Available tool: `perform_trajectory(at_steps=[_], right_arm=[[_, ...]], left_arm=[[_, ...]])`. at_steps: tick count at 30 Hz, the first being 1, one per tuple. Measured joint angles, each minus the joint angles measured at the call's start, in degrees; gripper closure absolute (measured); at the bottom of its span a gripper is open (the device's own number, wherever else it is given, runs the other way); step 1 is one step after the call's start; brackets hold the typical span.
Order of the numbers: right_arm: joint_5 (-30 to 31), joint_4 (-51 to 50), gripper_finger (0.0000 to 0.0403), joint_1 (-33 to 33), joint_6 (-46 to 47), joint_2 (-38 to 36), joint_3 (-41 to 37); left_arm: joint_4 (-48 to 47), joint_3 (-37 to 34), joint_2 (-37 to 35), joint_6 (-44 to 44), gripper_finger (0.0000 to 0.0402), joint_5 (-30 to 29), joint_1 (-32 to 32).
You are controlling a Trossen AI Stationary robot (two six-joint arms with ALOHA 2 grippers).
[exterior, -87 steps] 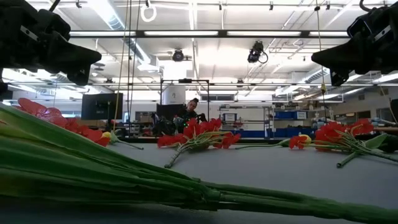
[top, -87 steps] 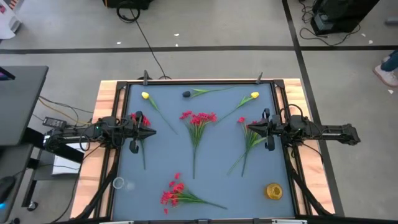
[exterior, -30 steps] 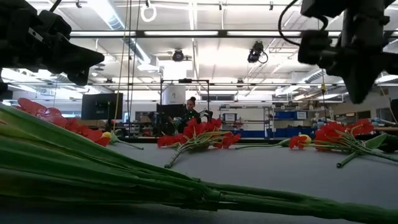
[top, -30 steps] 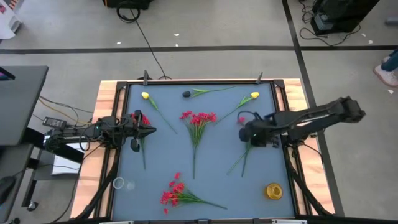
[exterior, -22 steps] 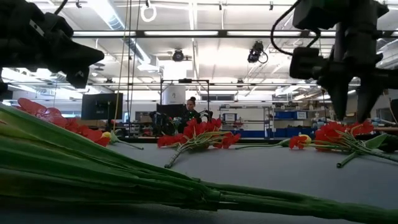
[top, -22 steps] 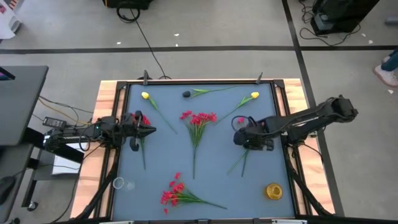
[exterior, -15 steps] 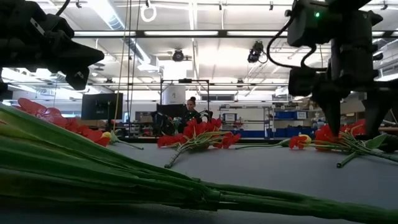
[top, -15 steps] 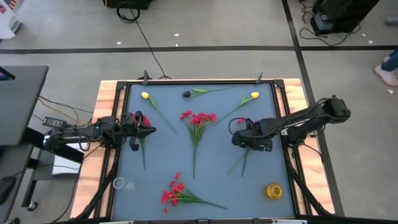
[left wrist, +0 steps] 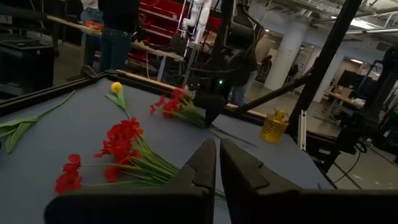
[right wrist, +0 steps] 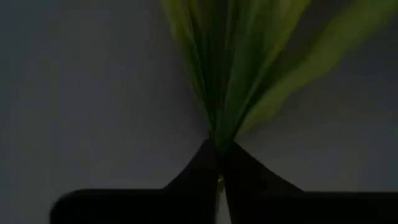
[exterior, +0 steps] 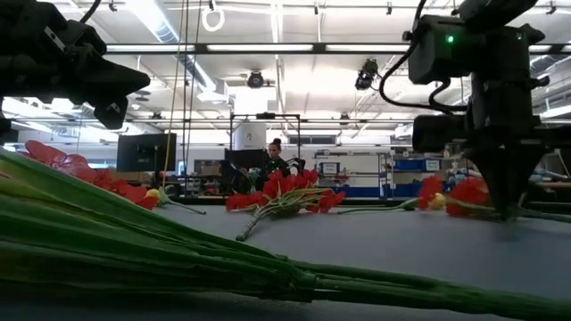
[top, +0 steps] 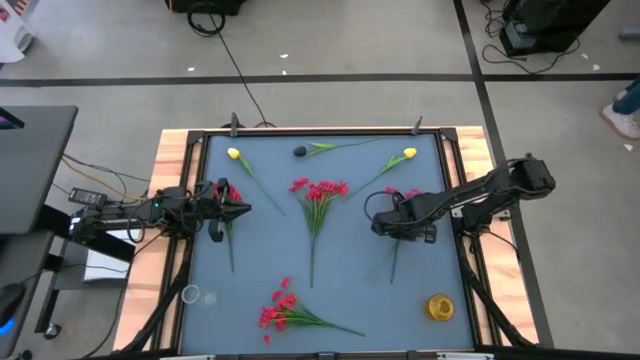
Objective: Sort flowers into vase by color
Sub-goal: Put the top right red flowers into the yellow vase
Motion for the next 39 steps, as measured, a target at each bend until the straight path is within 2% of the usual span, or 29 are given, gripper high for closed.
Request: perform_trajectory(at_steps=[4, 8, 10, 14, 17, 19, 22, 24, 27, 30, 34, 36, 39], right_arm=[[3.5, -3.1, 0.0377, 1.3, 1.8, -3.4, 2.4], [10.2, -6.0, 0.0378, 2.5, -1.4, -7.2, 3.5], [15.4, -5.7, 0.0381, 3.6, -5.3, -9.1, 3.5], [26.6, -5.9, 0.0387, 7.9, -9.1, -14.4, 3.5], [35.9, -6.1, 0.039, 12.7, -13.0, -19.0, 3.5], [40.6, -5.5, 0.0391, 16.7, -19.3, -21.8, 3.5], [40.6, -2.8, 0.0391, 22.8, -37.4, -25.4, 3.6], [34.8, -1.5, 0.0391, 26.2, -46.7, -27.1, 3.6], [28.8, 0.0, 0.0391, 29.7, -50.7, -29.6, 3.6], [31.6, 2.9, 0.0393, 34.6, -53.2, -32.6, 3.6], [41.8, 6.2, 0.0393, 43.7, -59.7, -37.3, 3.6], [44.9, 8.4, 0.0393, 48.5, -63.5, -39.0, 3.6], [42.4, 10.0, 0.0393, 54.7, -66.0, -40.0, 3.6]], left_arm=[[-0.4, 0.2, 0.0, 0.5, 0.0372, -0.4, 0.0], [-0.7, 0.2, 0.0, 0.7, 0.0372, -4.5, 0.0], [-1.7, 0.2, 0.0, 0.7, 0.0372, -6.5, 0.0], [-2.3, 0.4, 0.1, -1.1, 0.0372, -6.8, 0.0], [-2.4, 0.4, 0.9, -4.4, 0.0376, -6.9, 0.0], [-2.4, 0.5, 1.8, -6.0, 0.0383, -7.0, -0.1], [-1.5, 0.5, 3.6, -6.6, 0.0394, -7.1, -0.7], [1.5, 0.5, 5.2, -6.4, 0.0397, -7.1, -1.0], [6.1, 0.5, 7.9, -6.5, 0.0397, -7.1, -1.2], [10.7, 0.5, 11.0, -7.6, 0.0397, -7.1, -1.2], [12.9, 0.6, 14.2, -6.7, 0.0398, -6.8, -1.6], [12.8, 0.6, 14.5, -5.1, 0.0398, -6.7, -1.8], [12.7, 0.6, 14.6, -3.9, 0.0398, -7.1, -1.7]])
